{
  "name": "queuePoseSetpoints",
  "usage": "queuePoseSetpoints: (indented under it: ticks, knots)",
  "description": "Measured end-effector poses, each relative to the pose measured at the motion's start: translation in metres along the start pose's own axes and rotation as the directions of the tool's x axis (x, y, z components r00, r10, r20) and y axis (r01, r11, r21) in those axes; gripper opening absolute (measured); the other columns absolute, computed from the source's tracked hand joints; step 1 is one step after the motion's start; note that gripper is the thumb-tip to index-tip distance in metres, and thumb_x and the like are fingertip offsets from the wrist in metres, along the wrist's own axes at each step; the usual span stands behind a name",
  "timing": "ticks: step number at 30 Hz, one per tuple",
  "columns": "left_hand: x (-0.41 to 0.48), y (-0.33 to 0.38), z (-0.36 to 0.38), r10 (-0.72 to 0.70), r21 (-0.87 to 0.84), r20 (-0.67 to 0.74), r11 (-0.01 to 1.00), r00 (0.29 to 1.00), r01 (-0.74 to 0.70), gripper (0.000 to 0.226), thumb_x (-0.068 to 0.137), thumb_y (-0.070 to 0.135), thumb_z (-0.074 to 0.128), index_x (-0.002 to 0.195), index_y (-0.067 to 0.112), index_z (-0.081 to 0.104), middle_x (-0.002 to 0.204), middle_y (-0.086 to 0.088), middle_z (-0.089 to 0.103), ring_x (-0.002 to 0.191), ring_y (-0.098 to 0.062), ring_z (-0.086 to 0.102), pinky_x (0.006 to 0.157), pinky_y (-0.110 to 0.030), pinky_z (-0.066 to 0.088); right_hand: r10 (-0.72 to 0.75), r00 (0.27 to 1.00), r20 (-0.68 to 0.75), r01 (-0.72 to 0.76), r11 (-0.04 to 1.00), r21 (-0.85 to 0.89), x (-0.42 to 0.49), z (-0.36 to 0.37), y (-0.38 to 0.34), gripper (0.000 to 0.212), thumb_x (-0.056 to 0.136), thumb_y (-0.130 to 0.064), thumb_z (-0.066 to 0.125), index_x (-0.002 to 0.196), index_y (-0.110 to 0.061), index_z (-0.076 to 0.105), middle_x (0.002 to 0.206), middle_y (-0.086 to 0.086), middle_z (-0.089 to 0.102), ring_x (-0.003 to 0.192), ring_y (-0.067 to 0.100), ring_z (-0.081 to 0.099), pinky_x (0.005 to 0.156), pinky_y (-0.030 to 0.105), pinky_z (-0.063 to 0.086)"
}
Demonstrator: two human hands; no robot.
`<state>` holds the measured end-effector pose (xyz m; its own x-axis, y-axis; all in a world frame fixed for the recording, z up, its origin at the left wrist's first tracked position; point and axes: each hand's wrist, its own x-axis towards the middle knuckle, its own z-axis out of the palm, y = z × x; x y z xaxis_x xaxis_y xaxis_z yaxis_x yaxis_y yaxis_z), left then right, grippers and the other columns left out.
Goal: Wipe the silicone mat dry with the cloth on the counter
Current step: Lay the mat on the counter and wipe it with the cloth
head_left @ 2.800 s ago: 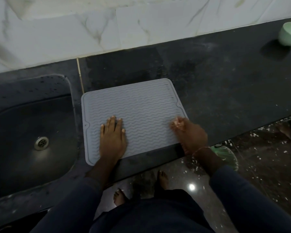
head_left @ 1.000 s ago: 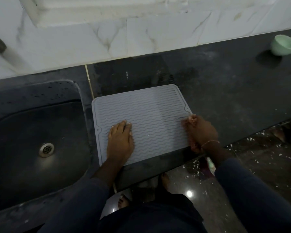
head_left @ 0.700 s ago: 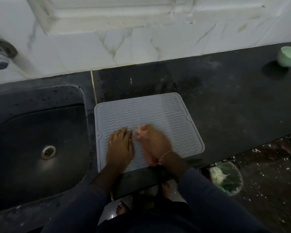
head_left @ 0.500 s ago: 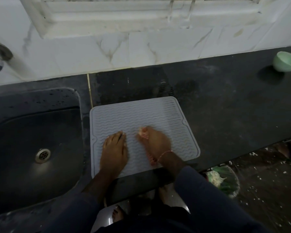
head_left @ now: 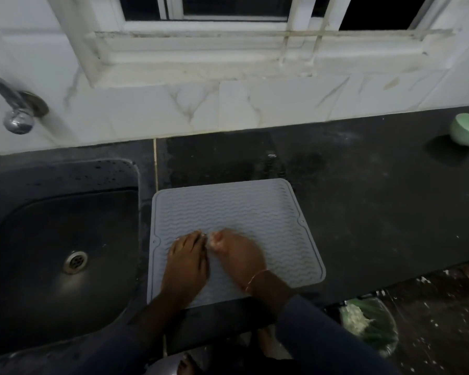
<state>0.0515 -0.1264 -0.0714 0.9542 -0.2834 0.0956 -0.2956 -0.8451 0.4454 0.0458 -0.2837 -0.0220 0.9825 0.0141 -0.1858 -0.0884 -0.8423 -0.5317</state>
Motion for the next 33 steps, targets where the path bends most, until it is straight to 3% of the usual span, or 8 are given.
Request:
queuePoseSetpoints:
  ticks: [3, 6, 11, 16, 20, 24, 29, 33]
  knots:
    - [0.000, -0.001, 0.002, -0.008, -0.008, 0.003, 1.000, 1.000, 0.008, 0.052, 0.088, 0.029, 0.036, 0.132, 0.010, 0.056, 0.139, -0.010, 0.053, 0.127, -0.029, 0.048, 0.111, -0.046, 0.028, 0.006, 0.999, 0.032, -0.002, 0.994, -0.107, 0.002, 0.001, 0.002, 0.029, 0.098, -0.047, 0.043, 0.117, -0.028, 0.054, 0.108, 0.004, 0.069, 0.099, 0.029, 0.065, 0.084, 0.038, 0.049]
    - [-0.001, -0.002, 0.004, -0.003, 0.013, 0.009, 1.000, 1.000, 0.003, 0.052, 0.094, 0.032, 0.031, 0.135, 0.011, 0.054, 0.142, -0.009, 0.051, 0.130, -0.027, 0.045, 0.113, -0.046, 0.027, 0.129, 0.991, -0.035, -0.129, 0.992, -0.008, 0.003, -0.039, 0.055, 0.022, 0.099, -0.051, 0.039, 0.104, -0.033, 0.051, 0.095, -0.006, 0.064, 0.093, 0.020, 0.064, 0.081, 0.035, 0.045]
    - [-0.002, -0.001, 0.005, -0.018, 0.005, 0.002, 1.000, 1.000, 0.018, 0.050, 0.095, 0.031, 0.030, 0.134, 0.011, 0.055, 0.142, -0.008, 0.051, 0.128, -0.027, 0.046, 0.113, -0.046, 0.028, 0.432, 0.889, -0.154, -0.446, 0.892, -0.073, 0.012, -0.096, 0.131, 0.048, 0.094, -0.059, 0.042, 0.120, -0.020, 0.049, 0.114, 0.017, 0.064, 0.104, 0.040, 0.061, 0.089, 0.044, 0.047]
    - [-0.002, 0.002, 0.002, -0.023, 0.010, 0.003, 1.000, 1.000, 0.023, 0.049, 0.095, 0.031, 0.032, 0.135, 0.012, 0.054, 0.141, -0.007, 0.051, 0.129, -0.024, 0.045, 0.113, -0.045, 0.028, 0.190, 0.978, -0.088, -0.180, 0.978, 0.104, 0.017, -0.057, 0.064, 0.033, 0.095, -0.053, 0.048, 0.113, -0.026, 0.056, 0.104, 0.000, 0.066, 0.097, 0.022, 0.064, 0.087, 0.038, 0.049]
    - [-0.001, 0.000, 0.003, -0.019, 0.009, 0.010, 1.000, 1.000, 0.019, 0.048, 0.095, 0.030, 0.034, 0.135, 0.011, 0.054, 0.141, -0.007, 0.051, 0.128, -0.026, 0.045, 0.113, -0.045, 0.027, 0.024, 0.999, 0.023, -0.024, 1.000, 0.007, 0.002, -0.006, 0.021, 0.045, 0.092, -0.061, 0.046, 0.118, -0.025, 0.054, 0.105, 0.003, 0.068, 0.098, 0.026, 0.064, 0.086, 0.039, 0.051]
    - [-0.003, -0.001, 0.006, -0.001, 0.061, 0.026, 0.998, 1.000, -0.001, 0.052, 0.098, 0.038, 0.031, 0.141, 0.014, 0.048, 0.148, -0.007, 0.044, 0.135, -0.023, 0.037, 0.117, -0.042, 0.019, 0.185, 0.982, -0.038, -0.181, 0.979, 0.094, 0.004, -0.045, 0.069, 0.042, 0.090, -0.065, 0.047, 0.112, -0.031, 0.056, 0.099, -0.006, 0.065, 0.097, 0.020, 0.064, 0.084, 0.035, 0.047]
    - [0.000, 0.001, 0.007, 0.000, 0.091, 0.034, 0.996, 0.999, -0.003, 0.055, 0.098, 0.043, 0.027, 0.141, 0.015, 0.046, 0.150, -0.007, 0.041, 0.142, -0.024, 0.030, 0.118, -0.046, 0.017, 0.425, 0.898, -0.117, -0.428, 0.904, -0.002, 0.010, -0.101, 0.127, 0.051, 0.092, -0.062, 0.046, 0.122, -0.021, 0.054, 0.117, 0.011, 0.064, 0.106, 0.034, 0.061, 0.090, 0.041, 0.045]
    - [0.000, -0.001, 0.007, 0.000, 0.086, 0.026, 0.996, 1.000, -0.002, 0.055, 0.097, 0.044, 0.029, 0.141, 0.016, 0.047, 0.150, -0.006, 0.042, 0.141, -0.023, 0.030, 0.118, -0.044, 0.016, 0.225, 0.967, -0.117, -0.207, 0.966, 0.154, 0.019, -0.065, 0.065, 0.018, 0.097, -0.048, 0.047, 0.102, -0.033, 0.055, 0.098, -0.005, 0.064, 0.090, 0.015, 0.062, 0.080, 0.036, 0.048]
